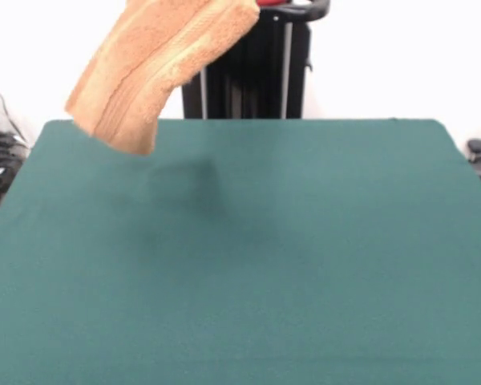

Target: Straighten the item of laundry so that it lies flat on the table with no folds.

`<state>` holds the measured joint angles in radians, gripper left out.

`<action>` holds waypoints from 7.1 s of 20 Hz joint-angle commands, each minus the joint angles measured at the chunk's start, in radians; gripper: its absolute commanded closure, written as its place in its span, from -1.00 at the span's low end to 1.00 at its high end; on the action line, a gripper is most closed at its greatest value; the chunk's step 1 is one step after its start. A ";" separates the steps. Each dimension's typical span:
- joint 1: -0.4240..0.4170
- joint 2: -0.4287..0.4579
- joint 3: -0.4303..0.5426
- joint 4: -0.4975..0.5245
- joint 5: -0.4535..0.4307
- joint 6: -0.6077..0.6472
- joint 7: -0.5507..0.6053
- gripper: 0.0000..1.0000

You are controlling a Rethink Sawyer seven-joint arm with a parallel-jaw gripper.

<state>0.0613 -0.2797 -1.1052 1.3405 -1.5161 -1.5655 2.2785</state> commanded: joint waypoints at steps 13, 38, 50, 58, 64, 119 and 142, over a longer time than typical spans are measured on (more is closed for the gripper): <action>0.092 0.321 0.205 -0.121 -0.123 0.569 -0.071 1.00; 0.015 0.004 0.413 0.001 -0.512 -0.179 -0.166 1.00; -0.092 -0.073 0.474 0.031 -0.137 0.198 -0.234 1.00; -0.073 -0.075 0.512 0.061 -0.207 0.265 -0.263 1.00; -0.082 -0.073 0.533 0.072 -0.175 0.325 -0.315 1.00; -0.024 0.414 0.579 -0.454 -0.667 -0.037 0.269 1.00; -0.154 0.605 0.554 -0.827 -0.643 -0.209 0.359 1.00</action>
<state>-0.0511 0.2305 -0.6522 0.7161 -2.1781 -1.7233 2.2804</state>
